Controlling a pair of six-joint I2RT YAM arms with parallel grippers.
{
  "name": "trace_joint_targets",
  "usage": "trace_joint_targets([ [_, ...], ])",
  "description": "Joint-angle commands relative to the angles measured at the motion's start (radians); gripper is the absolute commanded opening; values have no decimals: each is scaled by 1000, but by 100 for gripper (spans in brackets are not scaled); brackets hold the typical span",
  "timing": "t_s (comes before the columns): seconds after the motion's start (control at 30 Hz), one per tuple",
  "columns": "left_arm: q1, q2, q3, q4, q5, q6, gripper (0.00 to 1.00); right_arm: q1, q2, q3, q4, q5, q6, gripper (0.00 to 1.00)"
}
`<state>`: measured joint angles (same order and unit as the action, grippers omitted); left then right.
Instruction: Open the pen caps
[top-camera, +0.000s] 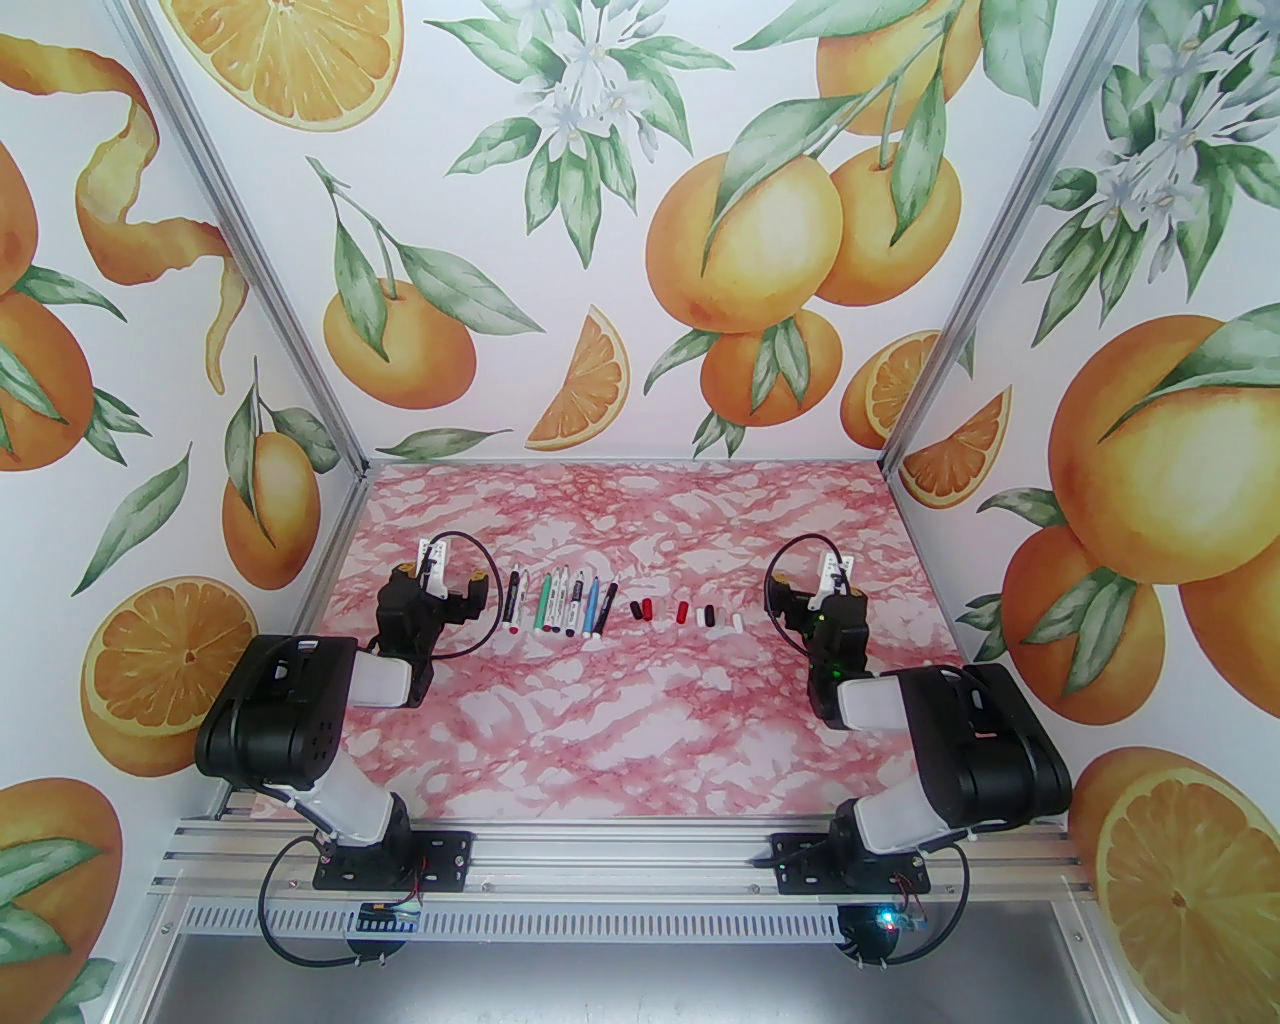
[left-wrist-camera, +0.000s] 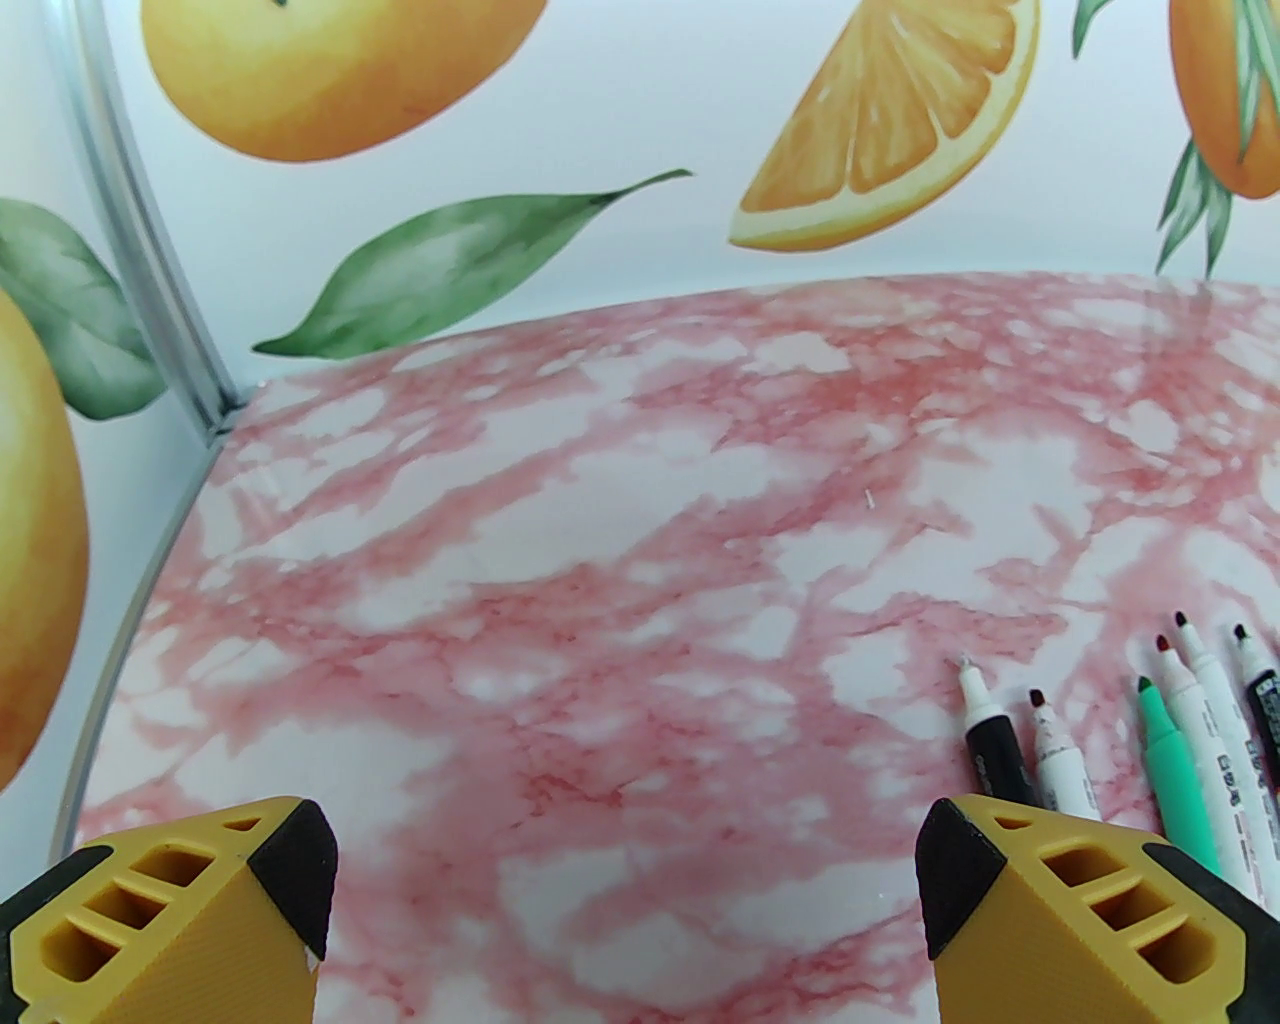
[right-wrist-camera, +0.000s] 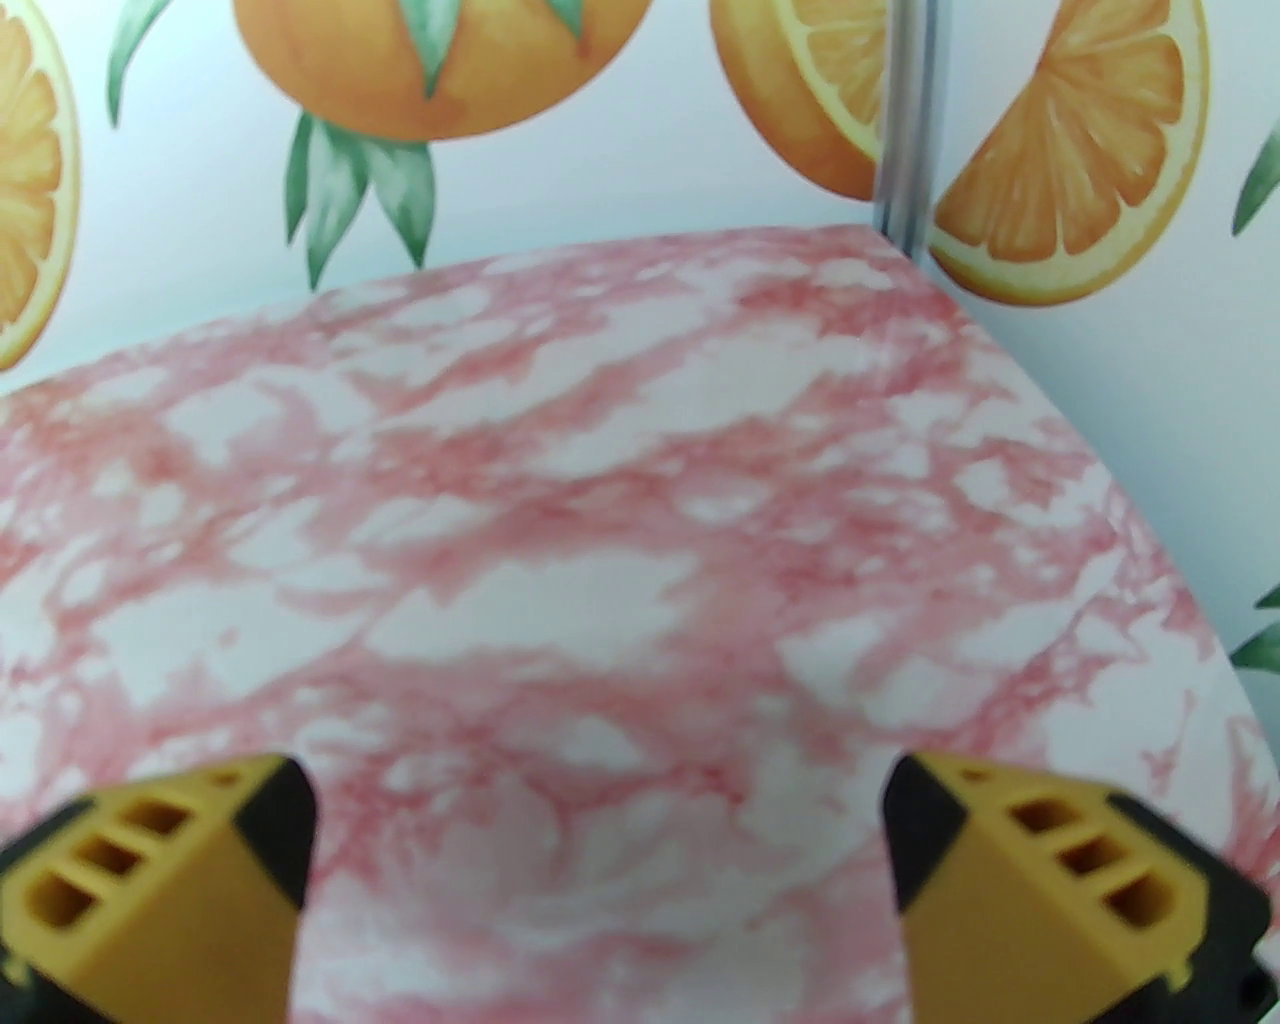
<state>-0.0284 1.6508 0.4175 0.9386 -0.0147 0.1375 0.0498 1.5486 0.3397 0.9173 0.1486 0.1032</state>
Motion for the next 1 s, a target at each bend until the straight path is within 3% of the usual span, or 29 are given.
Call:
trace_joint_targets([
  [0.0, 1, -10, 17, -4, 21, -3, 100, 23, 2, 36, 11, -25, -35, 100],
  [0.97, 2, -11, 17, -4, 22, -2, 100, 27, 5, 36, 17, -23, -37, 100],
])
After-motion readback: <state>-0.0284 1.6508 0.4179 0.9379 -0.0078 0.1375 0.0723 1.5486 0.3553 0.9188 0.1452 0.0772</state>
